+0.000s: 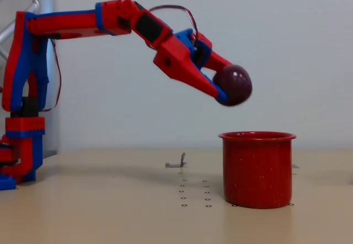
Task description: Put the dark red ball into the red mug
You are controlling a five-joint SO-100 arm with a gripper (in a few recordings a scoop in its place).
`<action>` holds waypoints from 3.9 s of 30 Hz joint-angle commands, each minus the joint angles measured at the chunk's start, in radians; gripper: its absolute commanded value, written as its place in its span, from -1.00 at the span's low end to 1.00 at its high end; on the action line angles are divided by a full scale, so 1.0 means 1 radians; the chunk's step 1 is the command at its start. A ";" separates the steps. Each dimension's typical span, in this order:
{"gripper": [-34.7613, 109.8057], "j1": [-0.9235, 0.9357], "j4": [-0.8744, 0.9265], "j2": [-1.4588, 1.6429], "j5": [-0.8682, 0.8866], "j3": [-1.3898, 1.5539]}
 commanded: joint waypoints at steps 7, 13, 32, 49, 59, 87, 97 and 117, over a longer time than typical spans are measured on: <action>-0.38 0.044 -0.040 -0.052 -0.014 -0.196; -0.36 0.061 -0.063 -0.092 -0.026 -0.216; -0.16 0.081 -0.235 -0.075 -0.032 -0.067; -0.21 0.051 -0.153 0.002 -0.006 -0.018; -0.55 0.067 0.253 0.270 0.272 0.017; -0.55 0.091 0.083 1.161 1.091 1.129; -0.55 0.075 0.089 1.466 1.146 1.462; -0.55 0.034 0.497 2.017 1.164 1.807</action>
